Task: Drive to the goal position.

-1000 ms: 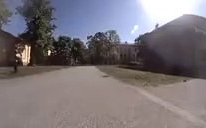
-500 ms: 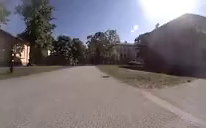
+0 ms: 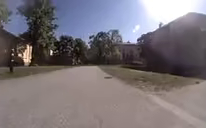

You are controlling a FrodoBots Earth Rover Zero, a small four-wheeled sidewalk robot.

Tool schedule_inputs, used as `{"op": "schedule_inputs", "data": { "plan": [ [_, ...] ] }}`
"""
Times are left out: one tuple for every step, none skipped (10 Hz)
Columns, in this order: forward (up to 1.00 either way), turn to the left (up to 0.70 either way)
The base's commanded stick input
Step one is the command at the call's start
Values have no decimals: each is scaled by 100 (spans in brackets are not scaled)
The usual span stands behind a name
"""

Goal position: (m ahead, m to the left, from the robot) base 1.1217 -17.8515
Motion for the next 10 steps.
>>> {"op": "schedule_inputs", "data": {
  "plan": [
    [45, 27],
    [45, 27],
    [45, 27],
    [45, 27],
    [45, 27],
    [45, 27],
    [45, 27],
    [45, 27],
    [45, 27],
    [45, 27]
  ]
}}
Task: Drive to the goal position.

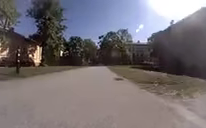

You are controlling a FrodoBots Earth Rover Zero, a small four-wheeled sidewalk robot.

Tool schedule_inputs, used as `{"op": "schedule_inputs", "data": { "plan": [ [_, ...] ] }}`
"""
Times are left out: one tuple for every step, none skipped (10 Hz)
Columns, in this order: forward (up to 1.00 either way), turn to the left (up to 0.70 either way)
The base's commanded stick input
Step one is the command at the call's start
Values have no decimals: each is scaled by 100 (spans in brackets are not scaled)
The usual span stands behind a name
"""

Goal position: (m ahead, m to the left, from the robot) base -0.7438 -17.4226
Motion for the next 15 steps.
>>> {"op": "schedule_inputs", "data": {
  "plan": [
    [45, 27],
    [45, 27],
    [45, 20],
    [45, 12],
    [45, 5],
    [45, 0],
    [45, 0],
    [45, 0],
    [45, 0],
    [45, 0],
    [40, 0],
    [17, 0],
    [0, 0],
    [0, 0],
    [0, 0]
  ]
}}
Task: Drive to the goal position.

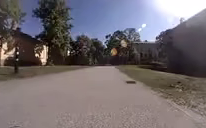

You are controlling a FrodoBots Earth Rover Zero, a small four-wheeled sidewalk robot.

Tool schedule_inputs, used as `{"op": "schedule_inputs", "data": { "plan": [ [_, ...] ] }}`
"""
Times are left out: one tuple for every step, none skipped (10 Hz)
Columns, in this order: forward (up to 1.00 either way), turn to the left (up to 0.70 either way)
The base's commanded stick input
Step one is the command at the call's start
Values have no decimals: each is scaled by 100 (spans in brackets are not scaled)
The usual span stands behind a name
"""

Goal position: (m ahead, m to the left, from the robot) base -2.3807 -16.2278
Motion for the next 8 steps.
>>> {"op": "schedule_inputs", "data": {
  "plan": [
    [0, 0],
    [0, 0],
    [0, 0],
    [0, 0],
    [0, 0],
    [0, 0],
    [-5, 0],
    [-24, 0]
  ]
}}
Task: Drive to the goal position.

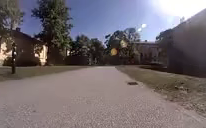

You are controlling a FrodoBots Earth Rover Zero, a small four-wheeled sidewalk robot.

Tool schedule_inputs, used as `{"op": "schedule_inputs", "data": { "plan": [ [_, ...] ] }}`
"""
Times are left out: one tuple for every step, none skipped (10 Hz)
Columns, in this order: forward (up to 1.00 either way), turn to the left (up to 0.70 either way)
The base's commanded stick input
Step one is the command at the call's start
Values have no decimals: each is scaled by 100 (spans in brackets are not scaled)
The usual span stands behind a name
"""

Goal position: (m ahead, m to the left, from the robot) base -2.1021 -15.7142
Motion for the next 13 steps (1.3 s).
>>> {"op": "schedule_inputs", "data": {
  "plan": [
    [-45, 0],
    [-45, 0],
    [-45, 0],
    [-45, 0],
    [-45, 0],
    [-45, 0],
    [-45, 0],
    [-45, 0],
    [-45, 0],
    [-45, 0],
    [-45, 0],
    [-45, 0],
    [-45, 0]
  ]
}}
